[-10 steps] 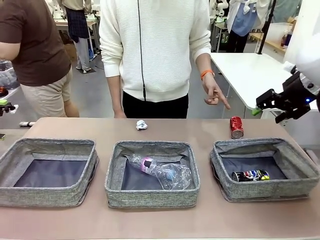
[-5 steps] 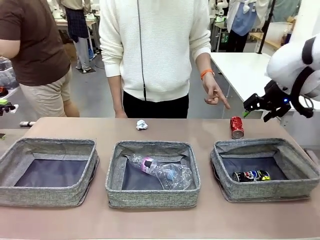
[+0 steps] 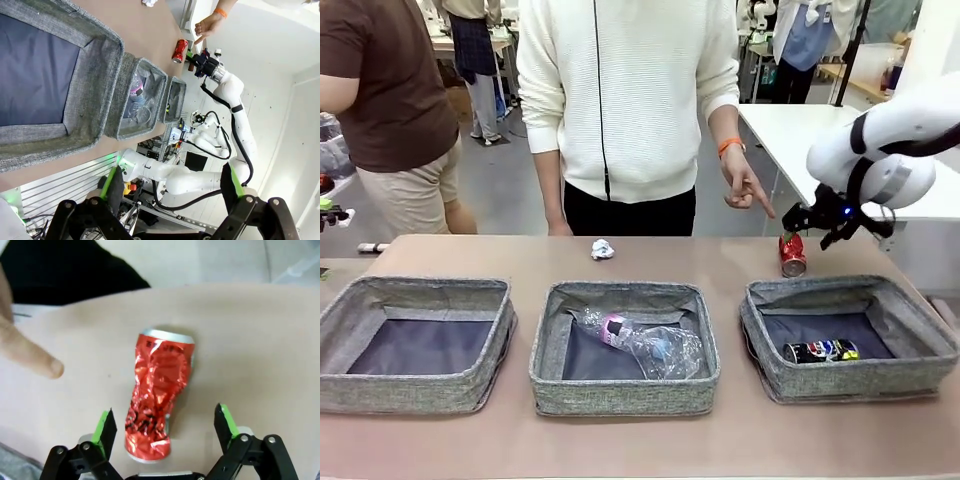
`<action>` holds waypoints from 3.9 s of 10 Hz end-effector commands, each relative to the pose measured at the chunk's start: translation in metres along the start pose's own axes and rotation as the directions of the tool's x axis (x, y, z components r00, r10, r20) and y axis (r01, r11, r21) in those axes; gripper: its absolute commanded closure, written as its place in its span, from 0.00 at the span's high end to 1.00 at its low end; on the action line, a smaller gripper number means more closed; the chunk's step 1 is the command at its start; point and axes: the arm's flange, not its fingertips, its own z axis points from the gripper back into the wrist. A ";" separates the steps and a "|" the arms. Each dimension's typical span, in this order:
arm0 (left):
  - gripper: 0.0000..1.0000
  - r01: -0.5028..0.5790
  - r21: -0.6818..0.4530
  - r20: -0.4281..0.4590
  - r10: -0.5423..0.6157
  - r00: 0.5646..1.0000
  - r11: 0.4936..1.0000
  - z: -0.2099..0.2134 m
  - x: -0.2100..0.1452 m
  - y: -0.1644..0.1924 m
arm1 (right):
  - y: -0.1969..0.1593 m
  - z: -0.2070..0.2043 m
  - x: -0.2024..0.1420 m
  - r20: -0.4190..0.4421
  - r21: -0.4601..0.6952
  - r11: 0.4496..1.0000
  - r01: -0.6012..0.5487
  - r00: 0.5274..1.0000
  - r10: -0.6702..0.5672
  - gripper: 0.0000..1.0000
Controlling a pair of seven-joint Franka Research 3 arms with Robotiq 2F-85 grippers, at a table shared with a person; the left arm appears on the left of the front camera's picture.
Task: Sort the waste into the appropriate baskets.
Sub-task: Pick up the waste item pointed out by the person.
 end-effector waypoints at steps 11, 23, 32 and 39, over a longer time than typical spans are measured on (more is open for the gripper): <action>1.00 -0.007 -0.022 0.003 0.007 1.000 1.000 -0.001 -0.003 -0.004 | 0.004 -0.038 -0.003 -0.124 -0.019 0.988 0.156 0.980 -0.157 0.44; 1.00 -0.007 -0.022 0.003 0.007 1.000 1.000 -0.001 -0.003 -0.004 | -0.007 -0.026 -0.006 -0.136 0.011 0.984 0.180 0.975 -0.177 0.00; 1.00 -0.007 -0.022 0.003 0.007 1.000 1.000 -0.001 -0.003 -0.004 | 0.046 0.174 -0.174 -0.076 0.045 0.990 -0.133 0.988 0.136 0.00; 1.00 -0.007 -0.022 0.003 0.007 1.000 1.000 -0.001 -0.003 -0.004 | 0.147 0.243 -0.166 -0.137 -0.199 0.970 -0.143 0.984 0.117 0.26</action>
